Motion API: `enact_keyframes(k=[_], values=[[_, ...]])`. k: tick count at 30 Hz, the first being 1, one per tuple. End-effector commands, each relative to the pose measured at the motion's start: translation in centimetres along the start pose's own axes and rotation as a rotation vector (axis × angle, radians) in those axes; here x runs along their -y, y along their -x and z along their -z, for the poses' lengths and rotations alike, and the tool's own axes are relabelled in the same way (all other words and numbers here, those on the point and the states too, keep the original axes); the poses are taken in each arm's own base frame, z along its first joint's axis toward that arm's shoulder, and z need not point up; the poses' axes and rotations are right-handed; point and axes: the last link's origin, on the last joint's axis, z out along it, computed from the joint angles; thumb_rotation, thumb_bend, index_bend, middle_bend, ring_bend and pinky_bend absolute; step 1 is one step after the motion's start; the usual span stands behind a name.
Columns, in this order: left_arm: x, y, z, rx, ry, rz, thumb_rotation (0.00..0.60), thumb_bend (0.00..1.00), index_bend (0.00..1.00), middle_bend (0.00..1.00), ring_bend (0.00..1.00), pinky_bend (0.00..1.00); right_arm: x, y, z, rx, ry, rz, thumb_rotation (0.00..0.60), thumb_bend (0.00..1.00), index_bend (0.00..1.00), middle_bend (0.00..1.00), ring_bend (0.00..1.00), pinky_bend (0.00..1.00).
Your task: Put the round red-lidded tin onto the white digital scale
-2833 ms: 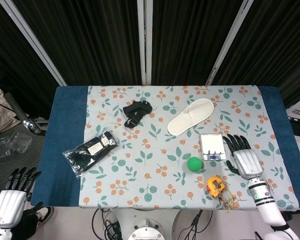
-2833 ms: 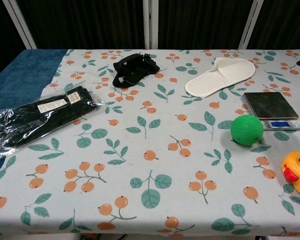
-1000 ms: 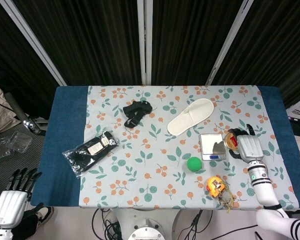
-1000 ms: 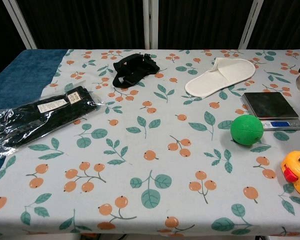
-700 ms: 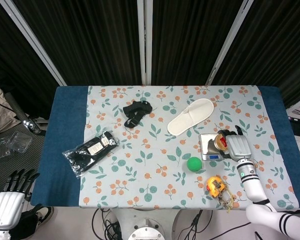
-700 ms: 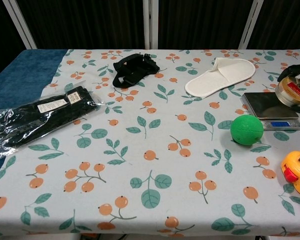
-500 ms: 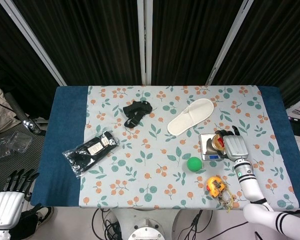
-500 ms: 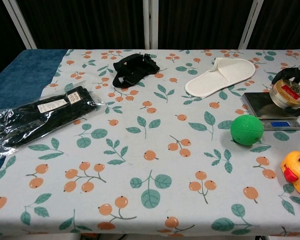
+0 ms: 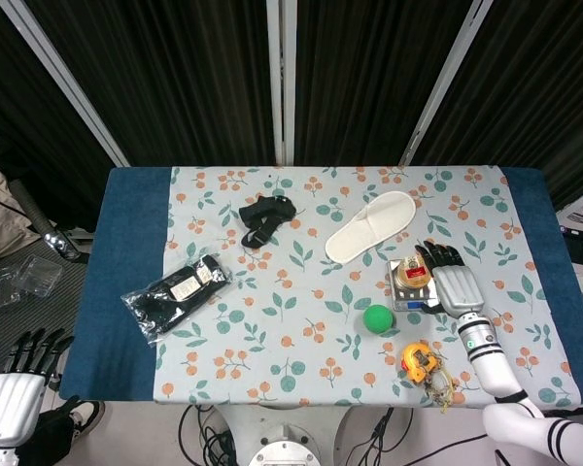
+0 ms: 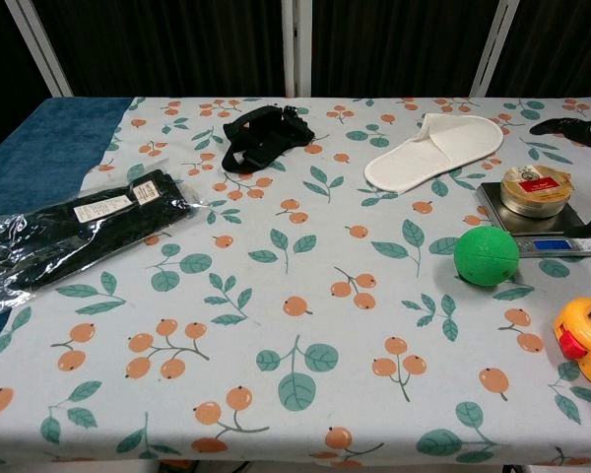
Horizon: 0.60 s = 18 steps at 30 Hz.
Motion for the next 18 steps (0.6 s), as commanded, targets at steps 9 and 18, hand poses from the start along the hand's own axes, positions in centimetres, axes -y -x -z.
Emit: enact_keyframes(k=[9, 18], values=[[-0.4, -0.4, -0.1, -0.03, 0.009, 0.01, 0.6, 0.1, 0.16, 0.09, 0.0, 0.02, -9.0, -2.2, 14.3, -0.259, 0.181, -0.038, 0.6, 0.02, 0.0, 0.0, 0.0, 0.0], [-0.9, -0.6, -1.0, -0.033, 0.041, -0.004, 0.6, 0.1, 0.16, 0.09, 0.0, 0.02, -12.9, -1.8, 20.0, -0.379, 0.31, -0.081, 0.6, 0.02, 0.0, 0.0, 0.0, 0.0]])
